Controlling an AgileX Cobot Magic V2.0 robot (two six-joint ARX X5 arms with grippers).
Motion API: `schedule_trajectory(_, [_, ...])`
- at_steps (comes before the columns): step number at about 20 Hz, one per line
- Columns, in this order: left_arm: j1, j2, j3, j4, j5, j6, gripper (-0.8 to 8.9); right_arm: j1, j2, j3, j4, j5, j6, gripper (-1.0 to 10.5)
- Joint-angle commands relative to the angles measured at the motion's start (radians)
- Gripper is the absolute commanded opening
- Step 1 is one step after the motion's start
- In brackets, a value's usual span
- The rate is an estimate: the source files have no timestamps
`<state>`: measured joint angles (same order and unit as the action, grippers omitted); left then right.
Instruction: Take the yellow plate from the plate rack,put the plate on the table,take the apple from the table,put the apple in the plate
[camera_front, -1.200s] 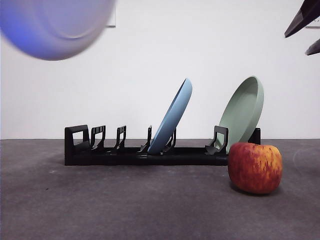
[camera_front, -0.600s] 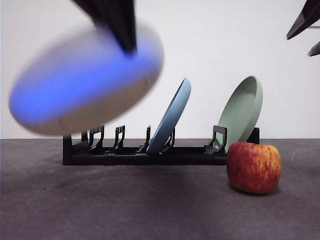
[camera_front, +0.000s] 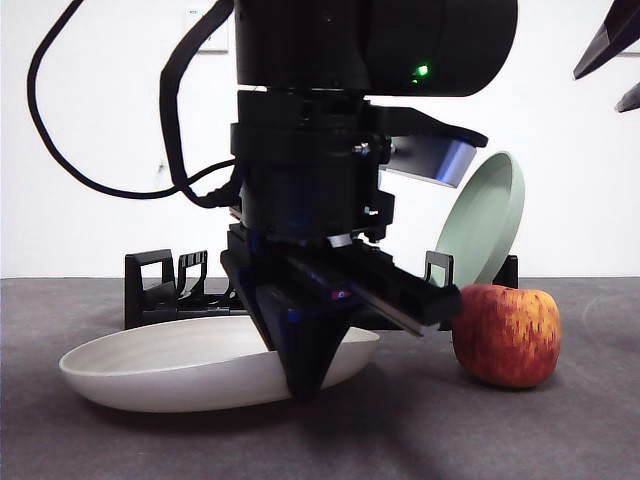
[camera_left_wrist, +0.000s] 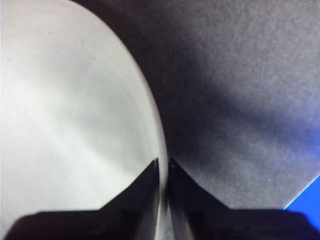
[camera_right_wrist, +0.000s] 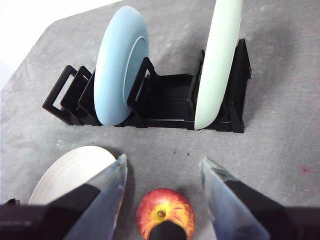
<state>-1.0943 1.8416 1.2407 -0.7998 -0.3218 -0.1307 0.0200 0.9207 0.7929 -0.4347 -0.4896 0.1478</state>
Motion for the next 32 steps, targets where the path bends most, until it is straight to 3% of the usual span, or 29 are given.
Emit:
schedule_trajectory(1, [0.001, 0.019, -0.011, 0.017, 0.072, 0.002, 2.85, 0.001, 0.002, 0.004, 0.003, 0.001, -0.007, 2.5])
schedule_trajectory(2, [0.001, 0.016, -0.011, 0.018, 0.070, 0.000, 3.64, 0.001, 0.002, 0.004, 0.003, 0.000, -0.008, 2.5])
schedule_trajectory(7, [0.000, -0.110, -0.010, 0.027, 0.064, 0.000, 3.77, 0.005, 0.002, 0.019, -0.018, -0.003, -0.032, 2.6])
schedule_trajectory(11, [0.002, -0.399, -0.010, 0.106, 0.035, -0.001, 3.77, 0.055, 0.008, 0.109, -0.106, 0.055, -0.097, 4.6])
schedule_trajectory(12, [0.002, -0.488, -0.010, 0.137, -0.004, 0.000, 3.77, 0.082, 0.012, 0.145, -0.142, 0.105, -0.124, 5.1])
schedule_trajectory(18, [0.003, -0.930, -0.010, 0.280, -0.336, 0.058, 3.77, 0.313, 0.138, 0.317, -0.330, 0.351, -0.194, 5.2])
schedule_trajectory(23, [0.003, -1.168, -0.010, 0.270, -0.587, 0.140, 3.77, 0.454, 0.333, 0.320, -0.334, 0.443, -0.194, 5.1])
schedule_trajectory(26, [0.003, -1.273, -0.010, 0.248, -0.646, 0.143, 3.77, 0.483, 0.484, 0.320, -0.333, 0.447, -0.194, 5.1])
schedule_trajectory(32, [0.003, -1.350, -0.010, 0.221, -0.662, 0.144, 3.77, 0.483, 0.734, 0.320, -0.328, 0.472, -0.191, 5.1])
